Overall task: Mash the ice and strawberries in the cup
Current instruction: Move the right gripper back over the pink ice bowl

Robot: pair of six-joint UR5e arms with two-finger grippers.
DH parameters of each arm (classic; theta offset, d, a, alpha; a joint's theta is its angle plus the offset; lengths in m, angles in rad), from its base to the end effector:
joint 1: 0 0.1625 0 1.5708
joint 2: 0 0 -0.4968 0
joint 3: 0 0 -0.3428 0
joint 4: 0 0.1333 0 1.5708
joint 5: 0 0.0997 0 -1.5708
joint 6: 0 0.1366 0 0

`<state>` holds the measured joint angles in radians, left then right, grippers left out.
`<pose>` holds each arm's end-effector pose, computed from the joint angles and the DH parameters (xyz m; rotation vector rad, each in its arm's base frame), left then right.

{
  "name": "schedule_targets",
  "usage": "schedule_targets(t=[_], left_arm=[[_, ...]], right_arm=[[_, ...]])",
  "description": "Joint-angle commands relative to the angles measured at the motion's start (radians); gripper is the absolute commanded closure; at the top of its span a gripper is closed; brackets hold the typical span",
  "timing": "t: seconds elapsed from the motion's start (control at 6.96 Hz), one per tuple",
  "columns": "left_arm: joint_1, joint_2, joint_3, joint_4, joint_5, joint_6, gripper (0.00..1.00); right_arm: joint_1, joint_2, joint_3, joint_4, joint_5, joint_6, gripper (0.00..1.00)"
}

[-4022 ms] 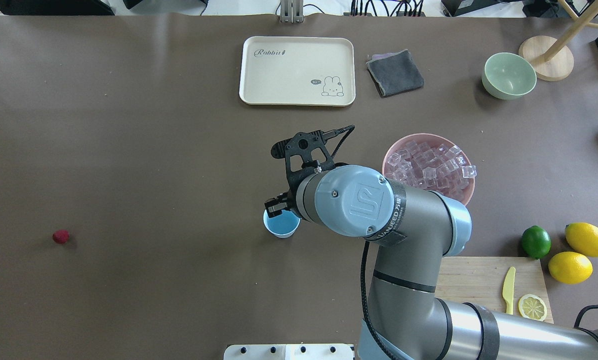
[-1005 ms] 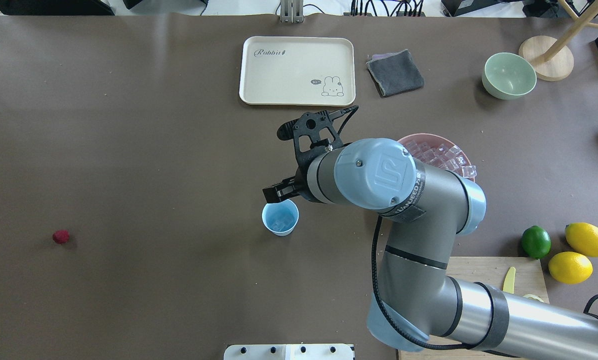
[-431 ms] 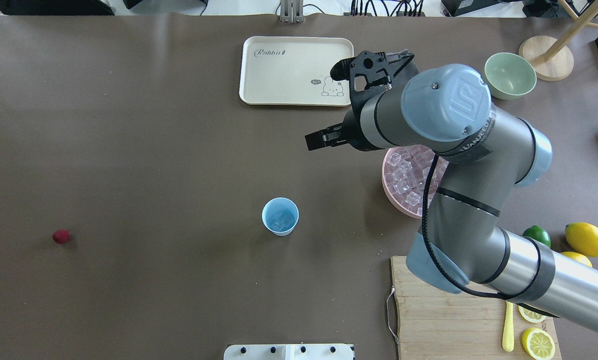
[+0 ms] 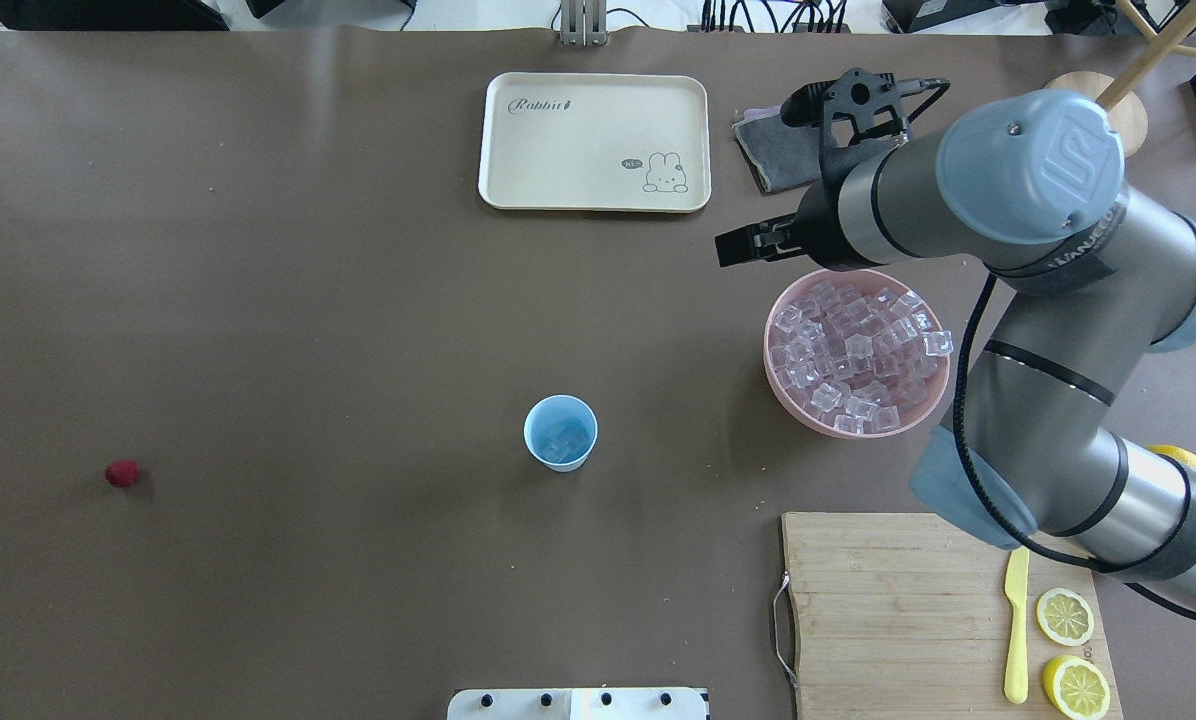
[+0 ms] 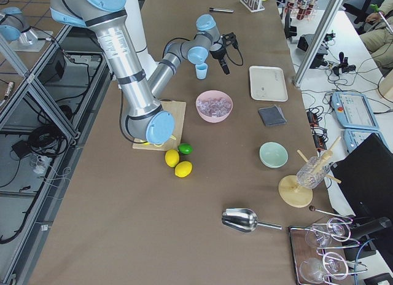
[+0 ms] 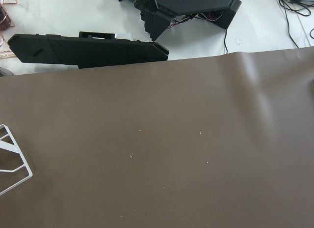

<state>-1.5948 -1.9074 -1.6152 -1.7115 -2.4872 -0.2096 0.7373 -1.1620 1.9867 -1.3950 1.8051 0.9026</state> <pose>-0.0396 -0.6094 0.5263 0.3983 0.9335 0.0257 -0.3728 -0.4758 0.3544 0.4797 -0.8979 -0.0542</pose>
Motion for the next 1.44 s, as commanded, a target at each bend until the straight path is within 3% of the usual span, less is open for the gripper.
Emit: schedule_targets(t=[0.0, 0.72, 1.15, 1.29], left_arm=[[0.001, 0.001, -0.021, 0.001, -0.001, -0.001, 0.02], [0.003, 0.001, -0.038, 0.0, 0.001, 0.001, 0.02], [0.003, 0.001, -0.043, 0.0, 0.002, 0.001, 0.02], [0.003, -0.001, -0.04, 0.0, 0.002, 0.001, 0.02]], right_arm=[[0.104, -0.109, 0.012, 0.001, 0.081, -0.113, 0.01], [0.155, -0.286, 0.003, 0.001, 0.083, -0.255, 0.01], [0.122, -0.286, -0.025, -0.001, 0.086, -0.245, 0.08], [0.105, -0.283, -0.037, -0.001, 0.079, -0.243, 0.04]])
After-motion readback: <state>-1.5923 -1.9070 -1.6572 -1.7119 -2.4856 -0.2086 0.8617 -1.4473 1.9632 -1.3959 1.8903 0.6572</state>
